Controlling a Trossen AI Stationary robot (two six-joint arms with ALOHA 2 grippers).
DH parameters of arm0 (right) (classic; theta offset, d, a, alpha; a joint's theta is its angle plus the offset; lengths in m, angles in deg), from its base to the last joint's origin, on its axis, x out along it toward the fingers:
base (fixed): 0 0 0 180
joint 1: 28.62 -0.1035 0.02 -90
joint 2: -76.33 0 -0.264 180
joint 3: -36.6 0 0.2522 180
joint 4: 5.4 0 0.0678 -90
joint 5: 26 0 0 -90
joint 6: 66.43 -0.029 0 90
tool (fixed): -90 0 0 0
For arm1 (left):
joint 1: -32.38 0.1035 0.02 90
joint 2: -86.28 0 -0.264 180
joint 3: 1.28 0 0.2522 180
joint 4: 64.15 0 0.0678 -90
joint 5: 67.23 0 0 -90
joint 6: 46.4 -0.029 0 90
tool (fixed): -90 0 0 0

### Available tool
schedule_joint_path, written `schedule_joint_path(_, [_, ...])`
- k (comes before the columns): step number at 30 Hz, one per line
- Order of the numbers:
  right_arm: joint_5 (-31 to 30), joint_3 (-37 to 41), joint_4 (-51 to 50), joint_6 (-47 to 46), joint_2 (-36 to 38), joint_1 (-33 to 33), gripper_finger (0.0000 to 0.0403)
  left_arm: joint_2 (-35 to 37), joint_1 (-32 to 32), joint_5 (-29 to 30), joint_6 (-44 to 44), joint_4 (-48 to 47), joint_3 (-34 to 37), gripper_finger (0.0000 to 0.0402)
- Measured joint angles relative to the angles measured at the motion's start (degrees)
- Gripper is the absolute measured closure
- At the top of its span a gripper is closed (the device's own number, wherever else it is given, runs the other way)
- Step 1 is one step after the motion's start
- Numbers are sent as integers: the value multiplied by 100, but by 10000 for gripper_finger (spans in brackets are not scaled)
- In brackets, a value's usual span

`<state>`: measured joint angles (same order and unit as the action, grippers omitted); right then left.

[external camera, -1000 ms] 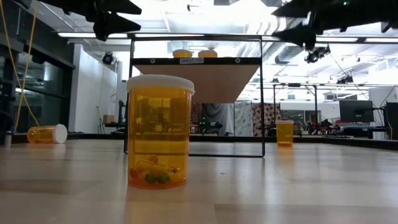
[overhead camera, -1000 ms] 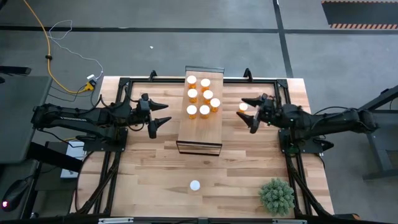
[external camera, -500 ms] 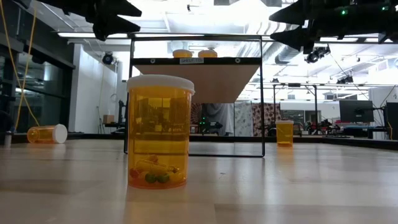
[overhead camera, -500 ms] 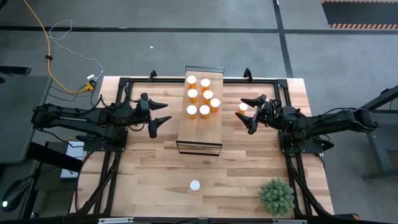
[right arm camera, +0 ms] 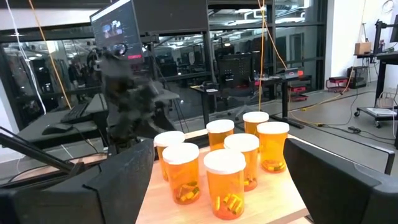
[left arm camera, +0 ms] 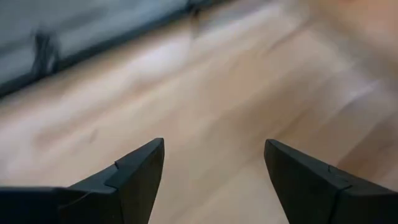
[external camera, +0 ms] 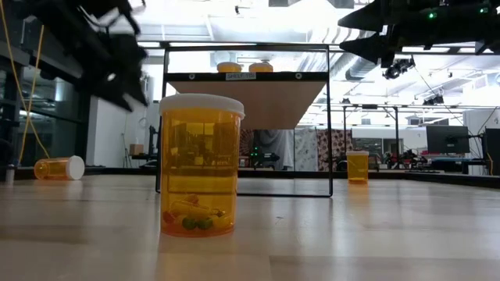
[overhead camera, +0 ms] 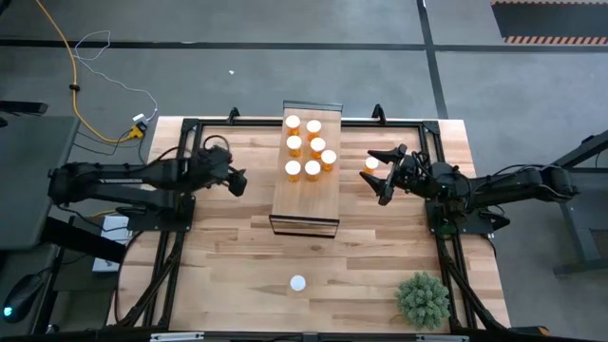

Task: Pick and place medicine bottles onto shelf by color
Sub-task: Put the orange pill bottle on the shelf

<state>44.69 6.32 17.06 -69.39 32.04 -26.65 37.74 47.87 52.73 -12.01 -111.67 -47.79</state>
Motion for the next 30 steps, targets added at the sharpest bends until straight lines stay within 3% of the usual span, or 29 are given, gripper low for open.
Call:
schedule_joint_path(4, [0,-2,2,0,0,0,54,-686,549,-619,331,-1200,-360,133])
schedule_joint_path(13, [0,-2,0,42,0,0,54,-2210,1386,-1602,-680,-3350,-1491,133])
schedule_joint_path(19, [0,-2,0,42,0,0,54,-3048,1618,-1510,-1522,-4244,-1829,133])
schedule_joint_path(24, [0,-4,0,43,0,-1,54,-3517,1687,-1625,-2444,-4367,-1708,133])
schedule_joint_path(30, [0,-7,0,44,0,-2,54,-3932,1691,-947,-3013,-4198,-1556,133])
